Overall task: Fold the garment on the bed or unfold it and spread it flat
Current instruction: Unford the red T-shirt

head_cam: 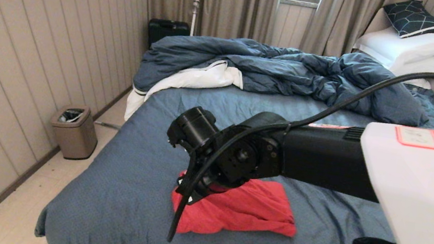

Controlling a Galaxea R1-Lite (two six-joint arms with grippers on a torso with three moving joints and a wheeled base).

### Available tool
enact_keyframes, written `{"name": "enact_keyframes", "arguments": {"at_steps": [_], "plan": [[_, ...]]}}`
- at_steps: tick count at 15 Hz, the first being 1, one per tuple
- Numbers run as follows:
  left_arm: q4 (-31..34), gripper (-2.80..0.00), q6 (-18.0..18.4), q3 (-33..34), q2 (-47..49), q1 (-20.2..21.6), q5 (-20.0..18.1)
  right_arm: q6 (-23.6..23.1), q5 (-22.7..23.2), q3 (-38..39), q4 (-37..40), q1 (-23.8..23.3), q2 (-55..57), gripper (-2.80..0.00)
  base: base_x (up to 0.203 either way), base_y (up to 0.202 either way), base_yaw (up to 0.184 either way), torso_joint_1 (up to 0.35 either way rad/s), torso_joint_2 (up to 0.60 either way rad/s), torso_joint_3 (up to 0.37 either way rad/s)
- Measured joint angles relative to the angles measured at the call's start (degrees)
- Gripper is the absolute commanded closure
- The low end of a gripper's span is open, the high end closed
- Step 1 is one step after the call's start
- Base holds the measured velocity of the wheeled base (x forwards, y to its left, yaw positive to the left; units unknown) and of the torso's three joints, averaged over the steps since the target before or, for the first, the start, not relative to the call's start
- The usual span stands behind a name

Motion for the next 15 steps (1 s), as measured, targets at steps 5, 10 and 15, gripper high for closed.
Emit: {"name": "enact_keyframes", "arguments": {"at_steps": [5,10,15], "plan": [[0.0,0.0,0.0,0.0,0.0,0.0,0.0,0.1,-2.8,-0.1,-6.9,1.5,4.9,-2.8,0.0,0.0,0.0,0.0,0.0,0.0],[0.0,0.0,-0.1,0.0,0.0,0.0,0.0,0.2,-4.7,0.0,-8.9,1.4,8.8,-2.8,0.0,0.0,0.0,0.0,0.0,0.0],[0.0,0.0,-0.1,0.0,0.0,0.0,0.0,0.3,-4.8,0.0,-8.9,1.1,10.1,0.0,0.0,0.0,0.0,0.0,0.0,0.0]]}}
